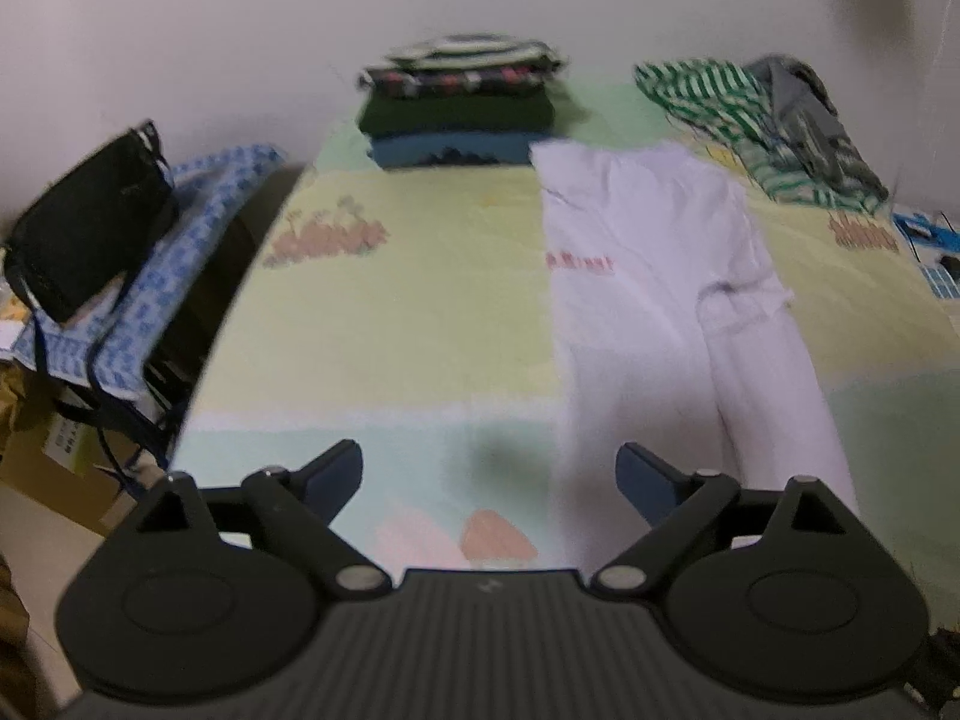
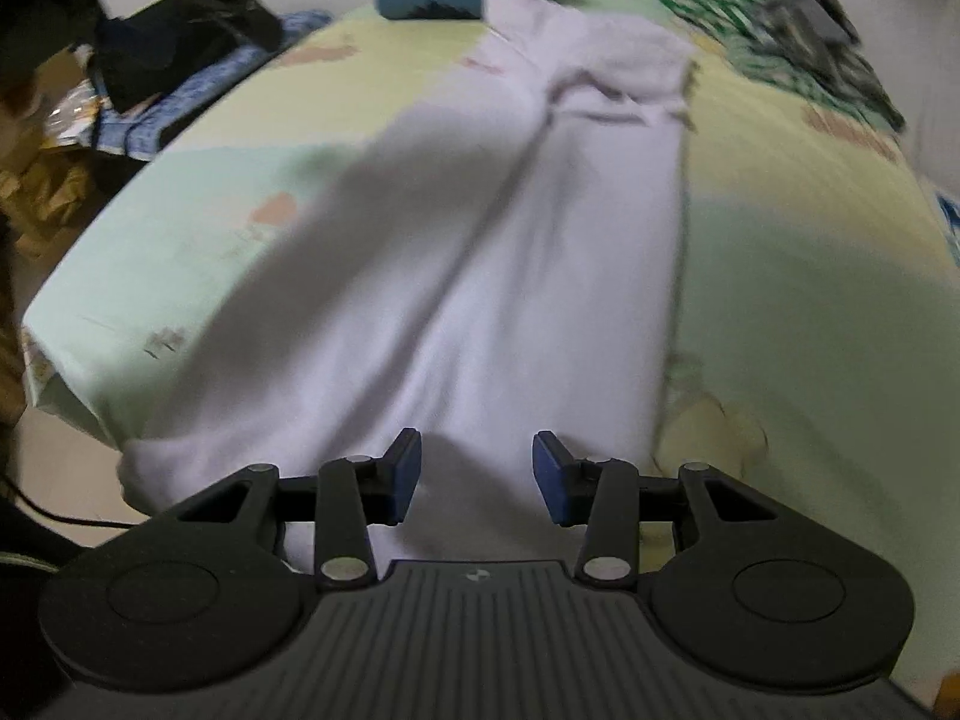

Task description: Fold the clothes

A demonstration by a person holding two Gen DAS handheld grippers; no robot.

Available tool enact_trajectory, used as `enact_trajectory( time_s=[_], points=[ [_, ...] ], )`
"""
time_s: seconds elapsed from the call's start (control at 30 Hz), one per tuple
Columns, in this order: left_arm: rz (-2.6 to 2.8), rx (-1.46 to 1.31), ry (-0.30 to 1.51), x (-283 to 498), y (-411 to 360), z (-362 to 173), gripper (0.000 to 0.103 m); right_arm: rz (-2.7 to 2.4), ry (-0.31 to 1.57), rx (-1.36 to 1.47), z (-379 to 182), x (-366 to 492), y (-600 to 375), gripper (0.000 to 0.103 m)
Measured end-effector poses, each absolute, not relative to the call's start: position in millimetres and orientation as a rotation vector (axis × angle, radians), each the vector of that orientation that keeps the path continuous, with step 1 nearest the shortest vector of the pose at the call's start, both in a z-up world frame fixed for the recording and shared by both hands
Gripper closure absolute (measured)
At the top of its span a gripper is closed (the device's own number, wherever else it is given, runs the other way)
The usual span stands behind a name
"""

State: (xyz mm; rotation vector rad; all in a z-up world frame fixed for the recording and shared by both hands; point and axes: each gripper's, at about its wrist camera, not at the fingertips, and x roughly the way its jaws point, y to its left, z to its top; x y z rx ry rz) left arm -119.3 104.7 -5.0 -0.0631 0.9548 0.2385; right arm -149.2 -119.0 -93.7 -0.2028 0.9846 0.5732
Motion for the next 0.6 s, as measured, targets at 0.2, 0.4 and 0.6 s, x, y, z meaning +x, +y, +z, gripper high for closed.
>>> enact_trajectory(
  time_s=[0.2, 0.4, 0.6],
  points=[
    [0.189, -0.072, 1.034, -121, 94, -32, 0.016, 0.543, 0.937, -0.178, -97, -162, -123, 0.053],
    [0.132, -0.035, 1.084, -127, 91, -58, 0.015, 0.478, 0.900, -0.073, -92, -164, -140, 0.059],
    [0.020, 0.105, 1.109, -166, 98, -90, 0.009, 0.415, 0.913, -0.050, -81, -167, -164, 0.054]
  ],
)
